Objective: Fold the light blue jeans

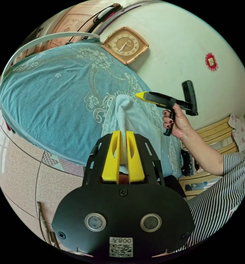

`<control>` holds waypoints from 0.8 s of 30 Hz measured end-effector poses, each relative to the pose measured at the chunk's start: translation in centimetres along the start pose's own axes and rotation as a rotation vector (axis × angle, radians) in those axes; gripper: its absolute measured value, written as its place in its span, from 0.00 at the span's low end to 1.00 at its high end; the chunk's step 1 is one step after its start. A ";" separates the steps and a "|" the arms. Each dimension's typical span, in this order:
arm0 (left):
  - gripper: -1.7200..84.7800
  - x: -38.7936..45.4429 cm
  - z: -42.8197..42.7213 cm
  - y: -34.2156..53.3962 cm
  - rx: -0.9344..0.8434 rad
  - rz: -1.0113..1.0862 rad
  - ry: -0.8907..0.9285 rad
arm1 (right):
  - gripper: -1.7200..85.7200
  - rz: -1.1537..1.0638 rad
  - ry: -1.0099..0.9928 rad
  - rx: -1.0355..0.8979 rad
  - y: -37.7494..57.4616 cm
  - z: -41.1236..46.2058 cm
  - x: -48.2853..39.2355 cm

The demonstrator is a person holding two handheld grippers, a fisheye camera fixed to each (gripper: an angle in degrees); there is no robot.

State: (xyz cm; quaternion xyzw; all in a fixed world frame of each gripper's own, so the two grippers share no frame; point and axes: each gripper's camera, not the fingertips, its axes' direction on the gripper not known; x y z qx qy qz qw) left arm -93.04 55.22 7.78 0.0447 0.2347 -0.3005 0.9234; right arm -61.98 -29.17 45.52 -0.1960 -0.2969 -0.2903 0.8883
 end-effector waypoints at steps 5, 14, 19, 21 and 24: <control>0.05 1.0 -0.5 0.1 0.003 0.074 0.037 | 0.10 -0.001 -0.047 -0.162 -3.0 2.8 0.8; 0.05 -0.2 -1.1 1.6 0.073 0.036 0.178 | 0.03 0.057 -0.217 -0.020 -1.9 -4.1 1.1; 0.05 -1.0 0.4 2.1 0.012 -0.009 0.052 | 0.02 0.130 -0.149 -0.080 -2.2 -0.7 0.9; 0.06 -1.0 0.7 2.4 0.008 -0.025 0.040 | 0.02 0.121 -0.093 -0.119 -2.7 1.0 0.4; 0.06 -1.1 1.2 3.0 0.010 -0.051 0.051 | 0.02 0.091 -0.019 -0.136 -2.9 1.8 -0.5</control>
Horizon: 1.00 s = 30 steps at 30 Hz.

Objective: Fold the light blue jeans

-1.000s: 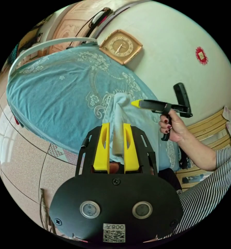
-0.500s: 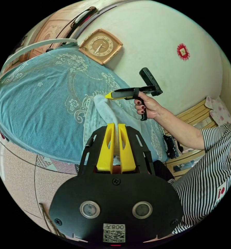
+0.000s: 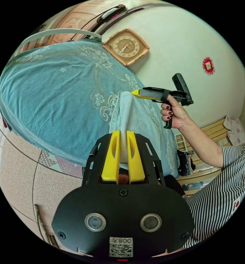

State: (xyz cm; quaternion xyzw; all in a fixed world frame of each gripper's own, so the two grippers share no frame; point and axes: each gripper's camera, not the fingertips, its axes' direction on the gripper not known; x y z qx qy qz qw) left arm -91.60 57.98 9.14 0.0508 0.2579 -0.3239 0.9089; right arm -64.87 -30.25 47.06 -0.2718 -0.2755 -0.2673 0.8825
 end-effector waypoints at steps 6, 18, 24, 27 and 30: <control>0.06 2.1 -0.2 1.6 0.067 0.006 -0.038 | 0.02 -0.080 -0.067 0.144 3.0 -3.5 -0.5; 0.03 10.3 1.0 4.1 0.093 0.129 -0.131 | 0.02 -0.195 0.081 -0.125 6.9 3.9 -1.4; 0.02 9.1 5.9 5.2 -0.063 0.070 -0.205 | 0.02 -0.148 -0.025 0.033 14.3 -1.6 1.5; 0.02 9.8 7.1 5.2 -0.071 0.071 -0.225 | 0.02 -0.051 0.092 0.044 19.1 -2.5 5.4; 0.02 10.6 8.4 5.1 -0.090 0.086 -0.244 | 0.02 0.042 0.156 -0.032 21.8 -0.6 9.8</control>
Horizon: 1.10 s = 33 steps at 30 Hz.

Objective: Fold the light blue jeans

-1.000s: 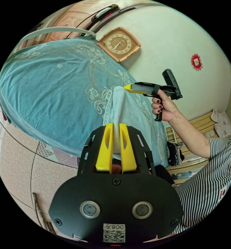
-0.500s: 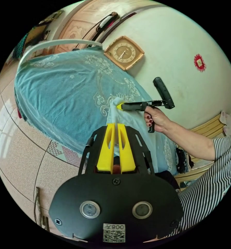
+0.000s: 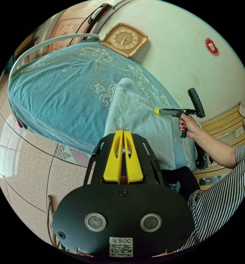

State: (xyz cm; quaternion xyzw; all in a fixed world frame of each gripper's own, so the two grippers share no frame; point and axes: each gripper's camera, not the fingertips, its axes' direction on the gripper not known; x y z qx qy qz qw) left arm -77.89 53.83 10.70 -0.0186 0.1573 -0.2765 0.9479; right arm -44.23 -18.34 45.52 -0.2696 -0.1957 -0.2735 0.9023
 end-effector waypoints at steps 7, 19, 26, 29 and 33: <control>0.02 2.8 0.9 -0.2 0.032 -0.027 0.035 | 0.02 0.042 -0.100 0.069 4.2 -1.8 3.2; 0.03 9.7 5.7 0.1 -0.095 0.043 0.201 | 0.03 0.172 -0.232 0.014 20.7 1.3 11.4; 0.10 15.0 15.8 1.4 -0.557 0.034 0.323 | 0.07 0.307 -0.538 0.010 31.3 3.4 15.8; 0.12 15.5 18.9 0.9 -0.653 0.024 0.324 | 0.10 0.422 -0.673 0.028 36.1 5.4 18.2; 0.11 14.3 21.6 0.3 -0.689 -0.087 0.417 | 0.11 0.524 -0.773 0.043 40.7 7.6 20.7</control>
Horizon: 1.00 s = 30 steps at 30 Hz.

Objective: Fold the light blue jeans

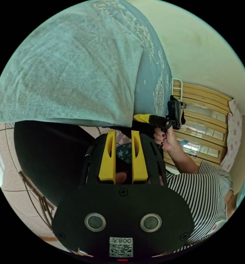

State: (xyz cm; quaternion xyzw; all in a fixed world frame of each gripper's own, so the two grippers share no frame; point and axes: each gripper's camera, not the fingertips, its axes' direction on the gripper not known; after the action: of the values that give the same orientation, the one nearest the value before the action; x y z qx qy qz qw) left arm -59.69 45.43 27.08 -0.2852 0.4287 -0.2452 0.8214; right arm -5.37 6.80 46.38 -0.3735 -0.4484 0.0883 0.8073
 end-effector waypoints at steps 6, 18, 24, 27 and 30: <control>0.07 -1.2 0.6 -0.9 0.049 -0.028 0.035 | 0.13 0.086 -0.081 0.016 1.8 -0.7 5.3; 0.07 -3.7 0.8 -0.6 0.054 -0.027 0.064 | 0.14 0.125 -0.178 0.062 3.8 0.4 10.6; 0.09 -4.0 2.8 -1.5 -0.061 -0.027 -0.016 | 0.16 0.138 -0.214 0.066 4.8 0.9 12.7; 0.06 -4.6 3.2 -1.5 -0.059 -0.035 -0.039 | 0.16 0.139 -0.227 0.077 5.1 1.2 13.5; 0.05 -5.4 2.8 -0.7 -0.060 -0.024 -0.034 | 0.16 0.135 -0.242 0.054 5.2 1.9 14.1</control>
State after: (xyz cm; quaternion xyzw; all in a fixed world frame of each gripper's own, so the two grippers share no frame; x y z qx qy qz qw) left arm -60.22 49.10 31.90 -0.3188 0.4183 -0.2372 0.8168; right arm 2.37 18.20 52.67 -0.3675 -0.5139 0.1988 0.7492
